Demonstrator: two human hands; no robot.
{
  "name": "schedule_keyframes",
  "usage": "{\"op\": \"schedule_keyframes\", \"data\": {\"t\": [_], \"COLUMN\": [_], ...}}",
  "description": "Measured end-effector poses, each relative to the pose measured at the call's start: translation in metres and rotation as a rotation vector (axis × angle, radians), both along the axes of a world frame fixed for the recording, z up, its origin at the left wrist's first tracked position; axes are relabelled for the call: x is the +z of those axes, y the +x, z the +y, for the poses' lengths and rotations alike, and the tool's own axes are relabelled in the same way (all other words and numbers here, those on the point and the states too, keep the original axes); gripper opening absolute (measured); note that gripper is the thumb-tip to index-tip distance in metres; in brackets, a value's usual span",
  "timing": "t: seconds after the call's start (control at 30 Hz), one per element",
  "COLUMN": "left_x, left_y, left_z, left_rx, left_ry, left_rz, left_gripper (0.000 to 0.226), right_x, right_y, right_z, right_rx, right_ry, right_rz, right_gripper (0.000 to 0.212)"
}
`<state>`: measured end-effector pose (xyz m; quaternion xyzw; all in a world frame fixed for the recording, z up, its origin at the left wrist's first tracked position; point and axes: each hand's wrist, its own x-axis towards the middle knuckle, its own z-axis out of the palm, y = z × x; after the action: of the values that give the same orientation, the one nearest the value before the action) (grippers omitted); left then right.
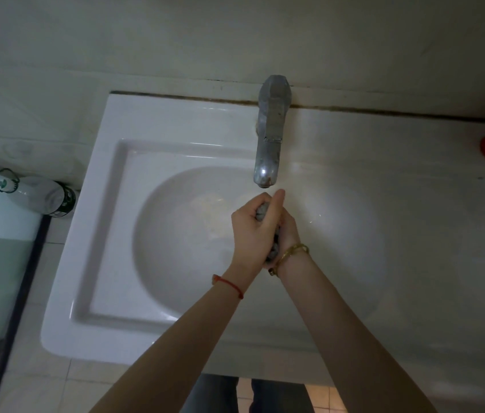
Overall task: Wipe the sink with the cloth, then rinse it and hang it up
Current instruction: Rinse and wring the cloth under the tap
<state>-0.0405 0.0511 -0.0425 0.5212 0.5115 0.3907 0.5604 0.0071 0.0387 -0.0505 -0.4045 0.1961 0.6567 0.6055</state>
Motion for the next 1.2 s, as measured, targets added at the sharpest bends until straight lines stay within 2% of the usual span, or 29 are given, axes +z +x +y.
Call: {"op": "schedule_keyframes", "data": {"t": [0.1, 0.23, 0.37, 0.47, 0.77, 0.87, 1.1, 1.2], "left_x": [0.005, 0.003, -0.001, -0.004, -0.007, -0.008, -0.001, 0.004], "left_y": [0.008, 0.013, 0.012, 0.009, 0.003, 0.002, -0.003, -0.005], "left_z": [0.003, 0.004, 0.005, 0.007, 0.008, 0.006, -0.001, -0.001], "left_rx": [0.101, 0.251, 0.387, 0.488, 0.665, 0.683, 0.666, 0.634], "left_ry": [-0.104, -0.239, -0.388, -0.548, -0.921, -0.993, -1.066, -1.054], "left_rz": [-0.078, -0.147, -0.182, -0.244, -0.340, -0.337, -0.331, -0.288], "left_gripper": [0.057, 0.055, 0.046, 0.043, 0.035, 0.033, 0.030, 0.029], "right_x": [-0.011, -0.019, -0.021, -0.026, -0.037, -0.039, -0.036, -0.025], "right_y": [-0.002, -0.005, -0.007, -0.012, -0.007, -0.004, 0.004, 0.009], "right_z": [0.004, 0.000, -0.002, -0.005, -0.019, -0.024, -0.036, -0.041], "right_rx": [-0.016, 0.073, 0.089, 0.110, 0.259, 0.310, 0.437, 0.555], "right_ry": [-0.067, -0.327, -0.386, -0.404, -0.256, -0.185, -0.014, 0.022], "right_rz": [-0.113, -0.442, -0.665, -0.848, -1.388, -1.483, -1.685, -1.686], "right_gripper": [0.041, 0.034, 0.054, 0.055, 0.051, 0.044, 0.053, 0.055]}}
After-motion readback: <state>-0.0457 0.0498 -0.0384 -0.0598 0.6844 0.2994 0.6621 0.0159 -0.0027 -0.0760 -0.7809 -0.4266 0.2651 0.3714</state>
